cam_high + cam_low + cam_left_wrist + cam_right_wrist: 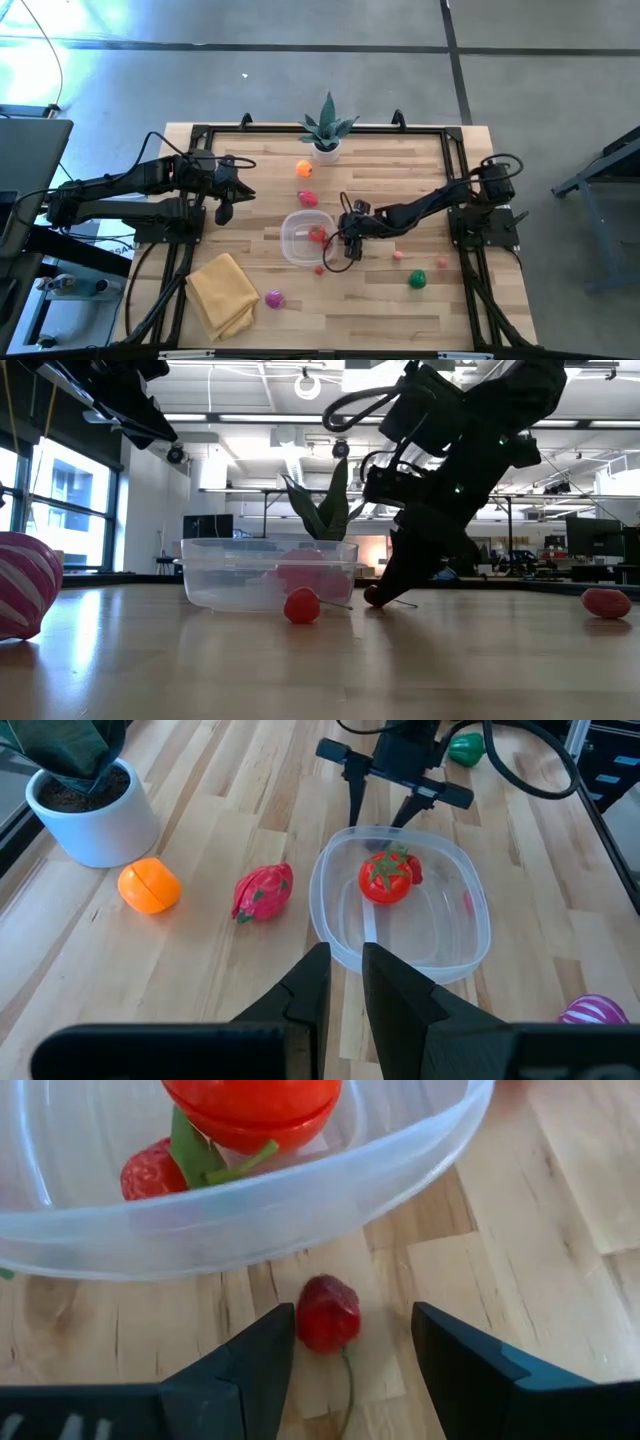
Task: Pick and placing Produce into tupperware
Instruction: Put the dark red cherry into the transparent bin
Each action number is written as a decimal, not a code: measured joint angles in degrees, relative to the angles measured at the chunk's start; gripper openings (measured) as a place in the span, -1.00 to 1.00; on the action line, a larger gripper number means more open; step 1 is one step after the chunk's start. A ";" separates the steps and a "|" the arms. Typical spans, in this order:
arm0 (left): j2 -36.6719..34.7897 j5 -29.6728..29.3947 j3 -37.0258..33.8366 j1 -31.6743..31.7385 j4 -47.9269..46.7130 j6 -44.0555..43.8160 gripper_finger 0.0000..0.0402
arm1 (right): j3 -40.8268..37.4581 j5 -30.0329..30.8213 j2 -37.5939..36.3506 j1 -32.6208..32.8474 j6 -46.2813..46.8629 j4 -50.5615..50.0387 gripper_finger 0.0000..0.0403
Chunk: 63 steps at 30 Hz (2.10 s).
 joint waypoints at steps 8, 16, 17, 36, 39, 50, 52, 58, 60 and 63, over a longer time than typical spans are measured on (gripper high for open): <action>0.02 0.00 -0.01 0.01 -0.02 0.02 -0.73 | 0.13 -0.37 0.89 0.00 -0.37 1.07 -0.02; 0.02 0.00 -0.01 0.01 -0.02 0.00 -0.73 | 0.13 -1.11 0.94 0.02 -0.37 1.05 -0.20; 0.02 0.00 -0.01 0.00 -0.02 0.00 -0.73 | 0.13 -1.18 0.96 0.02 -0.37 1.05 -0.24; 0.02 0.00 -0.01 0.01 -0.02 0.02 -0.73 | 0.11 -2.07 1.03 0.02 0.04 0.74 -0.58; 0.02 0.00 -0.01 0.01 -0.02 0.00 -0.73 | 0.11 -2.07 1.03 0.02 0.04 0.74 -0.59; 0.02 0.00 -0.01 0.01 0.00 0.01 -0.73 | -0.17 -1.69 -2.86 0.04 0.74 -2.91 -0.59; 0.02 0.00 -0.01 -0.01 -0.02 0.00 -0.73 | -0.17 -0.17 -4.43 0.07 1.73 -5.60 -0.59; 0.00 0.00 -0.01 0.01 -0.02 0.00 -0.73 | -0.07 1.09 -10.52 0.83 1.25 -6.30 -0.59; 0.02 0.00 -0.01 0.01 0.00 0.02 -0.73 | 0.10 2.46 -12.61 1.52 0.64 -6.47 -0.59; 0.01 0.00 0.00 0.00 0.00 0.01 -0.73 | 2.19 3.43 -14.00 2.47 -1.22 -6.59 -0.59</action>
